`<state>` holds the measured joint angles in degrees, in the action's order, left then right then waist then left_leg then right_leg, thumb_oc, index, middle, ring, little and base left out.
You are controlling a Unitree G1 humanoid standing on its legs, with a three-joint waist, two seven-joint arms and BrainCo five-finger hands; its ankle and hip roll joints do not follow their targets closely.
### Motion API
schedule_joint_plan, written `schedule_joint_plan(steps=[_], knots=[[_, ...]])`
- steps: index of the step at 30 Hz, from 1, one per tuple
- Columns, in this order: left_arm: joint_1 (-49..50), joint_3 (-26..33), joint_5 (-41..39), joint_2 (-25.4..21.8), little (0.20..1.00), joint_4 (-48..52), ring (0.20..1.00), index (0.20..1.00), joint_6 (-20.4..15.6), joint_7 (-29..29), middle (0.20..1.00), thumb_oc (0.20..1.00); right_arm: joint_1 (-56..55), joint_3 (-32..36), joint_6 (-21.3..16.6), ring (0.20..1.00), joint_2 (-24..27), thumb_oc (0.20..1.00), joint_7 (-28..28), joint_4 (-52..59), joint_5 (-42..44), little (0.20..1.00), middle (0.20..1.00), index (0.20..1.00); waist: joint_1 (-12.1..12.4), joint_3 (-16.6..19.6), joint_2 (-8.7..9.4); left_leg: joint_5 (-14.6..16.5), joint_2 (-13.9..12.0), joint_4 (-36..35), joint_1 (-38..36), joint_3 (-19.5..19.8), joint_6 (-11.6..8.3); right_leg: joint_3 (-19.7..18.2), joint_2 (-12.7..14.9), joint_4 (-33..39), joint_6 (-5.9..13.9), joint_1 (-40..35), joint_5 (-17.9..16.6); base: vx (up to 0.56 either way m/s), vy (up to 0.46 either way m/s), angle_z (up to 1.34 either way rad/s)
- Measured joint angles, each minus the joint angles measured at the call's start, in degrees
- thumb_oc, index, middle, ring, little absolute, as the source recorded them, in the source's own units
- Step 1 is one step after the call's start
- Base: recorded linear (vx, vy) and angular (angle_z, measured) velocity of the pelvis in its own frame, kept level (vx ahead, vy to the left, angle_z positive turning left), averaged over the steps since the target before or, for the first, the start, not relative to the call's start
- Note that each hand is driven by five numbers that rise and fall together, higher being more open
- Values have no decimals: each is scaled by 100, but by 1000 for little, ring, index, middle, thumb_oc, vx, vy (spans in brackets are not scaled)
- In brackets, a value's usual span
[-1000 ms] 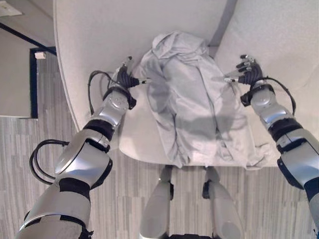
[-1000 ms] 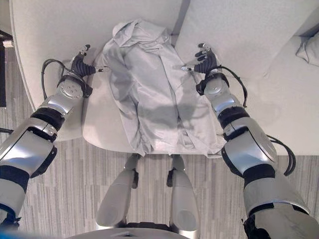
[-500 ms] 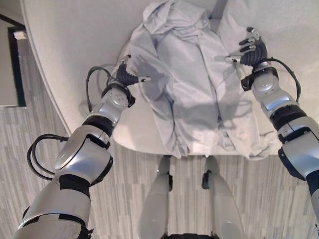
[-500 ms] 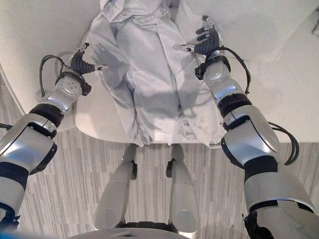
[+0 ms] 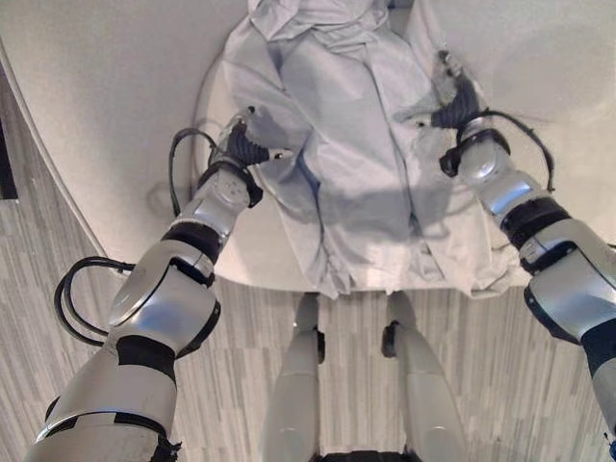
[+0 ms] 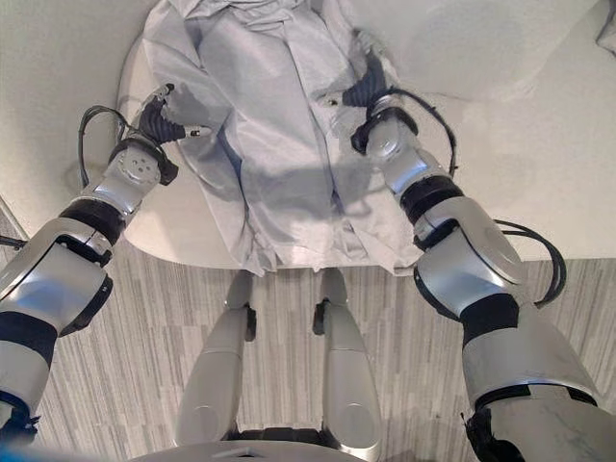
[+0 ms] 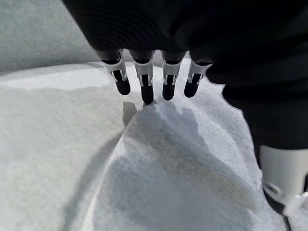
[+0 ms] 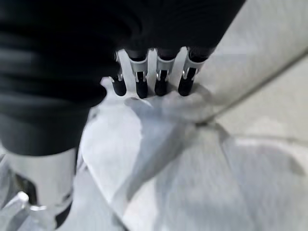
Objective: Hang the clothes on the sofa on the clothes rack.
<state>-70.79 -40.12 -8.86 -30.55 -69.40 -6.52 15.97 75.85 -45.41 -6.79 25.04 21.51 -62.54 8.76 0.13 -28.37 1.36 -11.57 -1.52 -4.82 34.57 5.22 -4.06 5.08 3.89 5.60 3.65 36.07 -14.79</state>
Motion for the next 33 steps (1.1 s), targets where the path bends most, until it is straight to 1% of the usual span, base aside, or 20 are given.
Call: schedule_joint_plan(steps=[3, 6, 9, 11, 13, 17, 23, 25, 28, 33], knots=[[-127, 0, 0, -2, 1000, -3, 1000, 1000, 22, 15, 1000, 1000, 16, -12, 55, 1000, -22, 1000, 71, -10, -140, 1000, 1000, 1000, 11, 0, 0, -1, -1, 6, 36, 10, 1, 10, 0, 0, -25, 28, -20, 0, 0, 0], [-167, 2, 2, -43, 1000, 23, 1000, 1000, 23, 122, 1000, 1000, 15, -223, 133, 1000, -2, 1000, 80, -8, -453, 1000, 1000, 1000, 11, 7, 13, -1, -4, 6, 37, 7, 0, 11, -2, 0, -25, 32, -20, 0, 0, 0], [-165, 2, 6, -55, 1000, 65, 1000, 1000, 23, 164, 1000, 1000, 9, -283, 183, 1000, 7, 1000, 96, -10, -762, 1000, 1000, 1000, 11, 8, 14, 0, -11, 6, 46, 16, -1, 33, -7, 0, -26, 37, -20, 0, 0, 0], [-156, 11, 22, -59, 1000, 117, 1000, 1000, 35, 180, 1000, 1000, -69, -471, 293, 1000, -10, 1000, 131, -10, -1243, 1000, 1000, 1000, 13, 16, 28, 6, -19, 6, 53, 25, -9, 50, -11, 0, -25, 38, -19, 0, 0, 0], [-164, 10, 32, -59, 1000, 117, 1000, 1000, 37, 187, 1000, 1000, -98, -446, 302, 1000, -22, 1000, 130, -17, -1327, 1000, 1000, 1000, 14, 18, 31, 6, -19, 15, 71, 31, -9, 60, -11, 0, -26, 49, -20, 0, 0, 0], [-180, 9, 43, -68, 1000, 116, 1000, 1000, 43, 216, 1000, 1000, -69, -260, 296, 1000, -27, 1000, 130, -31, -1289, 1000, 1000, 1000, 29, 19, 31, 19, -14, 117, 188, 73, -26, 80, -10, 0, -27, 96, -20, 14, 0, 4], [-190, 29, 39, -193, 1000, 120, 1000, 1000, 46, 389, 1000, 1000, -153, 104, 214, 1000, -35, 1000, 174, 162, -508, 1000, 1000, 1000, 82, 21, 34, 36, -17, 211, 386, 126, -49, 102, -7, 0, -45, 242, -34, 5, 2, 1], [-191, 49, 21, -232, 1000, 123, 1000, 1000, 48, 399, 1000, 1000, -256, 252, 106, 1000, -36, 1000, 219, 262, -312, 1000, 1000, 1000, 104, 21, 34, 39, -21, 235, 428, 131, -54, 103, -11, 0, -45, 268, -34, 0, 0, 0], [-189, 51, 20, -321, 1000, 144, 1000, 1000, 56, 405, 1000, 1000, -399, 292, 33, 1000, -65, 1000, 310, 373, -191, 1000, 1000, 1000, 121, 21, 35, 44, -25, 239, 433, 135, -59, 105, -11, 0, -40, 269, -30, 0, 0, 0], [-166, 124, 20, -463, 1000, 387, 1000, 1000, 79, 471, 1000, 1000, -612, 333, 43, 1000, -95, 1000, 246, 533, -94, 1000, 1000, 1000, 175, 22, 35, 47, -21, 240, 464, 160, -63, 135, -8, 0, -39, 285, -26, 1, 7, 2]])
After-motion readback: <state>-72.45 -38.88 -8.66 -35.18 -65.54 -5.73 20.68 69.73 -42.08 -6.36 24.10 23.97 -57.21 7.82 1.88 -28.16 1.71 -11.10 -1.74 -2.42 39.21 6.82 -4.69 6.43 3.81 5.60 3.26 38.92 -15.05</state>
